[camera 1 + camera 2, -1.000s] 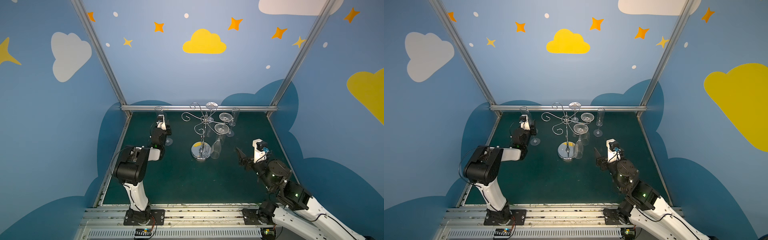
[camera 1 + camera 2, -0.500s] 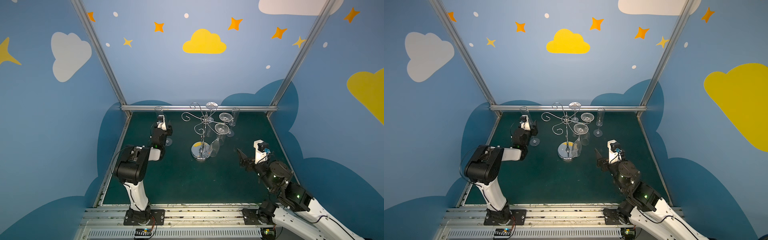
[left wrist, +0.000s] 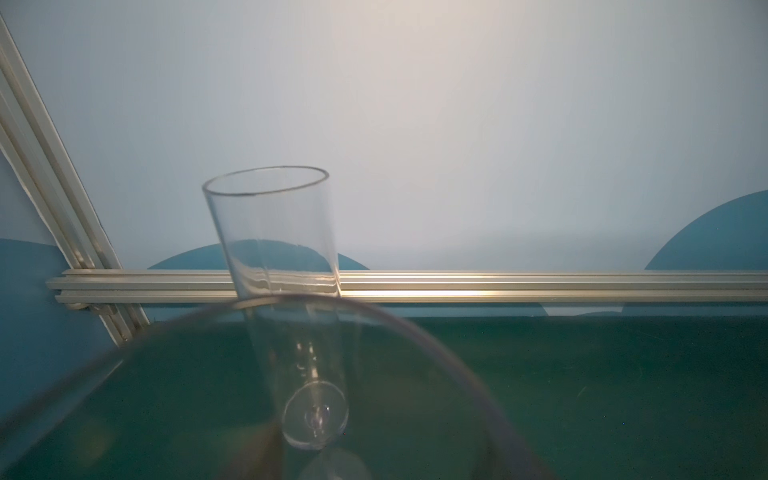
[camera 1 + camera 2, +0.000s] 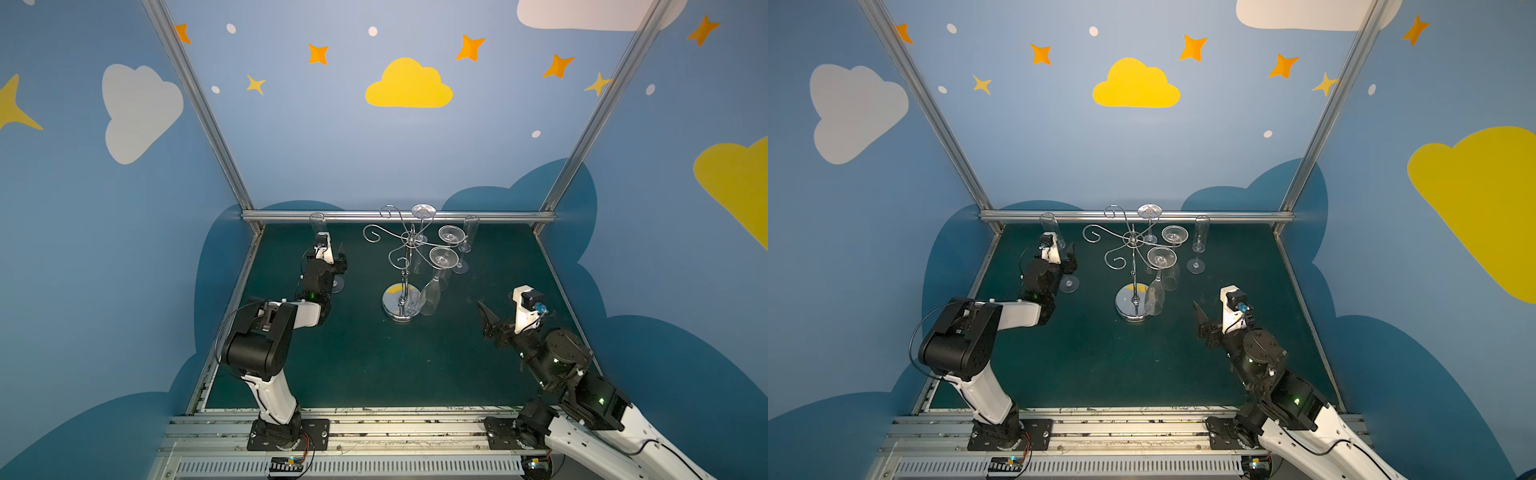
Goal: Take the wine glass off the wine glass rack
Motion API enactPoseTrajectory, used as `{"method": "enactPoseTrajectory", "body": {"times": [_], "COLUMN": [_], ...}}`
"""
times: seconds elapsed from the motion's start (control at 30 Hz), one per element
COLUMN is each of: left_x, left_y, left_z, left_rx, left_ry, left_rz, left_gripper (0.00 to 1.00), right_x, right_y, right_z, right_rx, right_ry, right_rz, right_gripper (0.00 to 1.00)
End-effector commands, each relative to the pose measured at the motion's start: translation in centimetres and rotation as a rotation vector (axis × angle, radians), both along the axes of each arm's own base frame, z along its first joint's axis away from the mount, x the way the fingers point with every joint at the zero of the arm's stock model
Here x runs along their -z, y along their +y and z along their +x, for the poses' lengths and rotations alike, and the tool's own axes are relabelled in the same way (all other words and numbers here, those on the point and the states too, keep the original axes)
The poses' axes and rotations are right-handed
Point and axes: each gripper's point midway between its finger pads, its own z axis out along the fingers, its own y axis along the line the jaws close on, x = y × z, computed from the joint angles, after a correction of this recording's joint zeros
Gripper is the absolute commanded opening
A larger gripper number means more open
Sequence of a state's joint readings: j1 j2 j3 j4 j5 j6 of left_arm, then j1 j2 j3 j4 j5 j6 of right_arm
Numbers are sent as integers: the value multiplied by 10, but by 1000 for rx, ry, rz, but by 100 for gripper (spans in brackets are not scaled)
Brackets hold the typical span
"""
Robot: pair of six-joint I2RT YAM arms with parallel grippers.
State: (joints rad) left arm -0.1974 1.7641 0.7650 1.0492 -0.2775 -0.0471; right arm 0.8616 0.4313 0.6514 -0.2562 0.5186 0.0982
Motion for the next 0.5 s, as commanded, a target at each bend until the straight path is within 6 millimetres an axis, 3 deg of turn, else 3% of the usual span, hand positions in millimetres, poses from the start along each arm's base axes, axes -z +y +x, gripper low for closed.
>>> {"method": "enactPoseTrajectory", "body": {"times": [0.0, 0.47], "left_x": [-6, -25], "left_y": [5, 12], "left_z": [-6, -35], "left_rx": [-23, -49], "left_ry": [4, 26], "left_rz": [18, -30], "left_gripper": [74, 77], "right_x": [-2, -17], "right_y": [-2, -2], "right_z": [-3, -6], "right_rx": [-7, -18], "right_ry": [-4, -34], "right_rz": [22, 59], "right_gripper": [85, 85]}}
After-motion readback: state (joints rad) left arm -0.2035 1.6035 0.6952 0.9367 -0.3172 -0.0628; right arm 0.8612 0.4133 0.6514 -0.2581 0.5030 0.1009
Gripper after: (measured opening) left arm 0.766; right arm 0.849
